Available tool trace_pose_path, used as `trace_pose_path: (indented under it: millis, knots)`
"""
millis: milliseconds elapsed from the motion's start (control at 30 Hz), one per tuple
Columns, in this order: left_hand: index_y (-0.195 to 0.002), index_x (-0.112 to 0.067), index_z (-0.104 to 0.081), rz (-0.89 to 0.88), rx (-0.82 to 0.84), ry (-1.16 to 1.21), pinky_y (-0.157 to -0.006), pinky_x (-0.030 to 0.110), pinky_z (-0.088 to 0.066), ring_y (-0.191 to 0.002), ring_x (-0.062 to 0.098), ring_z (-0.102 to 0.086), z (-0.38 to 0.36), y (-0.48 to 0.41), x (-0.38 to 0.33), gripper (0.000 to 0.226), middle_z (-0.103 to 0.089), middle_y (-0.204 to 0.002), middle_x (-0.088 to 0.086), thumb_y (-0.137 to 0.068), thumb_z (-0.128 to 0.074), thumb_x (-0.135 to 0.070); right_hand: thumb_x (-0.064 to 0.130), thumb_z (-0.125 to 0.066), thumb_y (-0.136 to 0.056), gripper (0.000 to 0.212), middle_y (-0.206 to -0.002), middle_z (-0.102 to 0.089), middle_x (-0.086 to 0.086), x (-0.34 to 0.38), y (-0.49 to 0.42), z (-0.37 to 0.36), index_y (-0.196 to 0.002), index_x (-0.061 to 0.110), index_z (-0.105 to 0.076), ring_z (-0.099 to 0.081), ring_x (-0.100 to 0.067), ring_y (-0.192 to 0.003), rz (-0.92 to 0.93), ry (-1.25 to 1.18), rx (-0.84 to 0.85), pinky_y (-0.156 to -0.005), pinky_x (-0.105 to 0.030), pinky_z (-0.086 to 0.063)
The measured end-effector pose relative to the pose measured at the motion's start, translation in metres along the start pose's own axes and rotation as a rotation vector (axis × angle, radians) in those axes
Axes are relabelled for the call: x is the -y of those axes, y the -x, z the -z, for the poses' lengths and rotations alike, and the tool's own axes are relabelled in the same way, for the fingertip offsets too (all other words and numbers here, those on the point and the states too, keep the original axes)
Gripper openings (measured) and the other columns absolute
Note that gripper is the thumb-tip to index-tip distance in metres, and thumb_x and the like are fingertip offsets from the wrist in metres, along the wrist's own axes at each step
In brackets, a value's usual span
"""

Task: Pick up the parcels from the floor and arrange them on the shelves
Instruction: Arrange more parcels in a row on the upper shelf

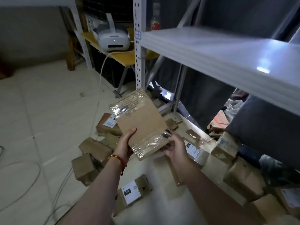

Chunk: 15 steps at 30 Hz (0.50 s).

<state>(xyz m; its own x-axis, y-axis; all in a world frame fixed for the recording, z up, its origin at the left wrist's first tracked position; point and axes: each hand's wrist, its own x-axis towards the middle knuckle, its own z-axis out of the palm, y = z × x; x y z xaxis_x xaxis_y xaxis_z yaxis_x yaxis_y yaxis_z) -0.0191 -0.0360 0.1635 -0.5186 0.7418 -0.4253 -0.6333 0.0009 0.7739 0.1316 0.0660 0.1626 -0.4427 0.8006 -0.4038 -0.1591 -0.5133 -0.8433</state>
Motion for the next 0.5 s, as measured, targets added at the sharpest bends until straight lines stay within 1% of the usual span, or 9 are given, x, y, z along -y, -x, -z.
trace_pose_path:
  millis: [33, 100, 167, 233, 267, 333, 400, 433, 500]
  knots:
    - [-0.123, -0.014, -0.063, -0.005, -0.015, 0.013, -0.100, 0.046, -0.049, -0.107, 0.030, -0.066, -0.004, 0.011, -0.017, 0.054, -0.070, -0.119, 0.012, -0.075, -0.075, -0.035, 0.022, -0.064, -0.052, 0.057, -0.122, -0.065, -0.014, 0.015, 0.008, -0.012, -0.108, 0.022, -0.072, -0.060, -0.034, -0.117, -0.007, -0.002, -0.001, -0.095, -0.057, -0.052]
    - [-0.123, -0.011, -0.062, 0.017, -0.042, 0.054, -0.096, 0.044, -0.051, -0.102, 0.030, -0.067, -0.015, 0.034, -0.051, 0.052, -0.071, -0.114, 0.012, -0.076, -0.074, -0.031, 0.016, -0.062, -0.049, 0.066, -0.124, -0.063, -0.018, 0.050, 0.027, -0.037, -0.115, 0.016, -0.067, -0.058, -0.033, -0.112, -0.046, -0.020, -0.006, -0.092, -0.053, -0.054]
    - [-0.126, -0.012, -0.063, 0.046, -0.045, 0.064, -0.103, 0.051, -0.047, -0.109, 0.034, -0.065, -0.026, 0.059, -0.086, 0.063, -0.069, -0.119, 0.013, -0.070, -0.080, -0.036, 0.010, -0.055, -0.052, 0.068, -0.118, -0.064, -0.019, 0.088, 0.048, -0.061, -0.119, 0.010, -0.063, -0.059, -0.032, -0.101, -0.091, -0.023, 0.008, -0.078, -0.044, -0.056]
    - [-0.128, -0.011, -0.062, 0.050, -0.047, 0.062, -0.105, 0.054, -0.044, -0.112, 0.036, -0.064, -0.038, 0.084, -0.124, 0.069, -0.067, -0.123, 0.016, -0.068, -0.081, -0.040, 0.007, -0.054, -0.057, 0.064, -0.112, -0.064, -0.019, 0.126, 0.069, -0.081, -0.120, 0.008, -0.061, -0.062, -0.030, -0.094, -0.097, -0.015, 0.051, -0.071, -0.040, -0.055]
    - [-0.127, -0.010, -0.062, 0.045, -0.063, 0.046, -0.101, 0.050, -0.048, -0.107, 0.035, -0.066, -0.046, 0.097, -0.144, 0.067, -0.068, -0.120, 0.017, -0.069, -0.078, -0.039, 0.004, -0.054, -0.063, 0.055, -0.112, -0.064, -0.019, 0.144, 0.080, -0.091, -0.117, 0.010, -0.060, -0.064, -0.030, -0.095, -0.086, -0.003, 0.072, -0.071, -0.040, -0.055]
    - [-0.124, -0.009, -0.064, 0.014, -0.059, 0.034, -0.083, 0.039, -0.056, -0.092, 0.029, -0.070, -0.061, 0.121, -0.184, 0.055, -0.072, -0.109, 0.015, -0.075, -0.071, -0.035, -0.002, -0.053, -0.073, 0.045, -0.114, -0.064, -0.017, 0.181, 0.102, -0.111, -0.114, 0.014, -0.061, -0.064, -0.030, -0.100, -0.066, 0.038, 0.100, -0.073, -0.042, -0.055]
    - [-0.116, -0.010, -0.066, -0.010, -0.041, 0.018, -0.070, 0.031, -0.057, -0.080, 0.025, -0.072, -0.078, 0.139, -0.220, 0.041, -0.074, -0.097, 0.011, -0.080, -0.067, -0.030, 0.000, -0.057, -0.068, 0.049, -0.113, -0.065, -0.016, 0.214, 0.124, -0.129, -0.114, 0.016, -0.061, -0.065, -0.029, -0.101, -0.045, 0.058, 0.109, -0.072, -0.040, -0.055]
    - [-0.114, -0.010, -0.066, -0.014, -0.039, 0.011, -0.071, 0.032, -0.057, -0.078, 0.024, -0.071, -0.087, 0.149, -0.240, 0.042, -0.074, -0.094, 0.011, -0.077, -0.067, -0.030, 0.000, -0.057, -0.067, 0.051, -0.114, -0.066, -0.015, 0.233, 0.135, -0.138, -0.116, 0.014, -0.061, -0.065, -0.028, -0.102, -0.037, 0.064, 0.102, -0.072, -0.039, -0.054]
    - [-0.118, -0.006, -0.063, -0.018, -0.053, -0.018, -0.080, 0.035, -0.054, -0.084, 0.026, -0.069, -0.105, 0.171, -0.276, 0.056, -0.072, -0.101, 0.013, -0.068, -0.072, -0.031, -0.002, -0.056, -0.069, 0.052, -0.115, -0.066, -0.015, 0.266, 0.159, -0.155, -0.119, 0.011, -0.059, -0.065, -0.029, -0.104, -0.030, 0.052, 0.106, -0.071, -0.038, -0.054]
